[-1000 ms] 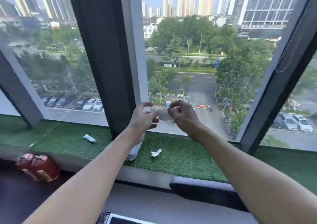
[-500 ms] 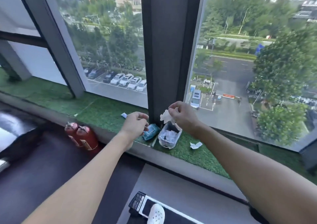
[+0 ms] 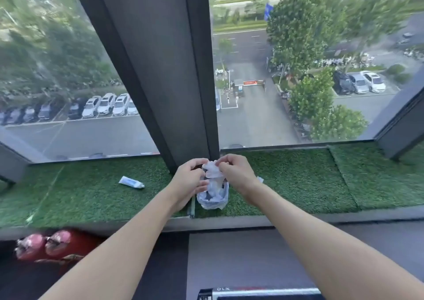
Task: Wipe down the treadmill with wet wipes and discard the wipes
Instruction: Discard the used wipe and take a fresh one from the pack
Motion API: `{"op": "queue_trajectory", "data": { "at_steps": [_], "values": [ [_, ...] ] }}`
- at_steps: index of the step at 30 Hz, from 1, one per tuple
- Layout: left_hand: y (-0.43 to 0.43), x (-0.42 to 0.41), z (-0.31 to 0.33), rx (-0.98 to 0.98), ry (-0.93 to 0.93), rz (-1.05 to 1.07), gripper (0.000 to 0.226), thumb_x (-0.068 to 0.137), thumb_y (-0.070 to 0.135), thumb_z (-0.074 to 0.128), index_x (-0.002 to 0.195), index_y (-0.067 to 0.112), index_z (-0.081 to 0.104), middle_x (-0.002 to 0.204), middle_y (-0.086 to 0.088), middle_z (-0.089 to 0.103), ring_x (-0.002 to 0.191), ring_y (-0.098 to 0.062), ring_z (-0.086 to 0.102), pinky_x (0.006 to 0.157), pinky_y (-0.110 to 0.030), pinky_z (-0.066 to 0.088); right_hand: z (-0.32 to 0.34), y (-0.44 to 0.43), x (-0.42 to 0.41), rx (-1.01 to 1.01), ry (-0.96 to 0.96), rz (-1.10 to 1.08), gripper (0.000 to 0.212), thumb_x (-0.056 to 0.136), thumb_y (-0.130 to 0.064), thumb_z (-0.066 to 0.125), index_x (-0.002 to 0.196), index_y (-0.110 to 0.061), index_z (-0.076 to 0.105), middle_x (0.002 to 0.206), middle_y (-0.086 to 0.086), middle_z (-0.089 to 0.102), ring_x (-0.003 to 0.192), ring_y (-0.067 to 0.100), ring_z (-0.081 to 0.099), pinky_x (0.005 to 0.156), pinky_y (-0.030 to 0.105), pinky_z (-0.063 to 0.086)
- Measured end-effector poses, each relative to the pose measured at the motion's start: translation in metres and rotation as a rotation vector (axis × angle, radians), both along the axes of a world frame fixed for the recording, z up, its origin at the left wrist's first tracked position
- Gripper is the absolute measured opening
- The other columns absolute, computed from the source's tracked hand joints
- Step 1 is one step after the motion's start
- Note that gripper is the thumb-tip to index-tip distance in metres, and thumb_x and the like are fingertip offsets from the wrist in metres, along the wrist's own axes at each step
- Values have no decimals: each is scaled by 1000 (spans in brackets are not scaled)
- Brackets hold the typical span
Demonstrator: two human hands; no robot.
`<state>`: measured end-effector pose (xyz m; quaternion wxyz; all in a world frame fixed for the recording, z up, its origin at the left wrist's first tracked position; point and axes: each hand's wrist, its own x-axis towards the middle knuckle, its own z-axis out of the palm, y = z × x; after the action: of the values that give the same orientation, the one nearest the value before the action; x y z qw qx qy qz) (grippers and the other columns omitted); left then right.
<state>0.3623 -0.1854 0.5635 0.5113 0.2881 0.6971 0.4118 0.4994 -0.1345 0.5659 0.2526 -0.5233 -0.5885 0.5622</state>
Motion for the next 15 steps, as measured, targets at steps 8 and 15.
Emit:
{"op": "queue_trajectory", "data": {
  "at_steps": [8, 15],
  "values": [
    [140, 8, -118, -48, -141, -214, 33, 92, -7, 41, 117, 2, 60, 93, -15, 70, 71, -22, 65, 67, -35, 54, -130, 79, 8, -99, -28, -327, 19, 88, -6, 51, 95, -15, 66, 83, 8, 65, 63, 17, 53, 55, 26, 41],
    [206, 19, -359, -160, -250, -543, 35, 92, -12, 34, 90, 17, 53, 90, -8, 61, 65, -10, 59, 54, -22, 49, -377, 126, -12, -134, -138, -700, 18, 86, -1, 57, 86, -19, 59, 83, 9, 65, 63, 20, 58, 54, 25, 44]
  ]
}}
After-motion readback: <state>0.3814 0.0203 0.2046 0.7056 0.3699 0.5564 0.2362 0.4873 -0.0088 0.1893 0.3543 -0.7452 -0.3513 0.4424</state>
